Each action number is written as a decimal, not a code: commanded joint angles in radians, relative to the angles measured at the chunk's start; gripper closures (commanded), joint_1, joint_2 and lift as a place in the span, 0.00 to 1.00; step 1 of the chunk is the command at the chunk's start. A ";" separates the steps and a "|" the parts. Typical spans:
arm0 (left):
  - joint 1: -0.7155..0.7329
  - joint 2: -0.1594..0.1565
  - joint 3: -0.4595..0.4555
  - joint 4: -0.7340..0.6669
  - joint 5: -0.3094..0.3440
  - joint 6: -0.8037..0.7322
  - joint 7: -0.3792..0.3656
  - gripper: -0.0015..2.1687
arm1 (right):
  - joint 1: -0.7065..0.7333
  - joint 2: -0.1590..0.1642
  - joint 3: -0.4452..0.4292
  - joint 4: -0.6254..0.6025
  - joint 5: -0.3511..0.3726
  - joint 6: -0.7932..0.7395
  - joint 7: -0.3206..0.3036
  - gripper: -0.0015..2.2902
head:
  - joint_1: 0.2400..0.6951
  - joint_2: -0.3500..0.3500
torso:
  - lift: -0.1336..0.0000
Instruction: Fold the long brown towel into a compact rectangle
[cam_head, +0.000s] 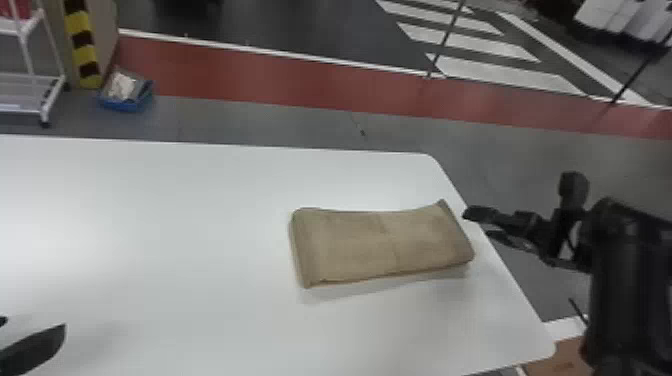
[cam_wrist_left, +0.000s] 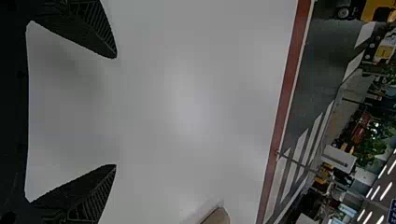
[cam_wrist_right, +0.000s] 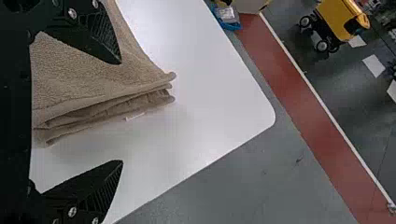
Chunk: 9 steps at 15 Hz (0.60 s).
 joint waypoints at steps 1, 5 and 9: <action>0.006 0.000 0.002 0.000 0.001 0.000 0.000 0.02 | -0.008 0.020 0.029 0.016 0.037 -0.048 -0.003 0.10 | 1.00 0.00 | 0.10; 0.009 0.000 0.005 -0.001 0.002 -0.003 -0.002 0.02 | -0.003 0.037 0.052 0.016 0.055 -0.045 -0.003 0.12 | 1.00 0.00 | 0.10; 0.015 0.002 0.007 -0.007 0.005 -0.003 -0.003 0.02 | 0.004 0.040 0.061 0.016 0.086 -0.033 -0.001 0.12 | 1.00 0.01 | 0.10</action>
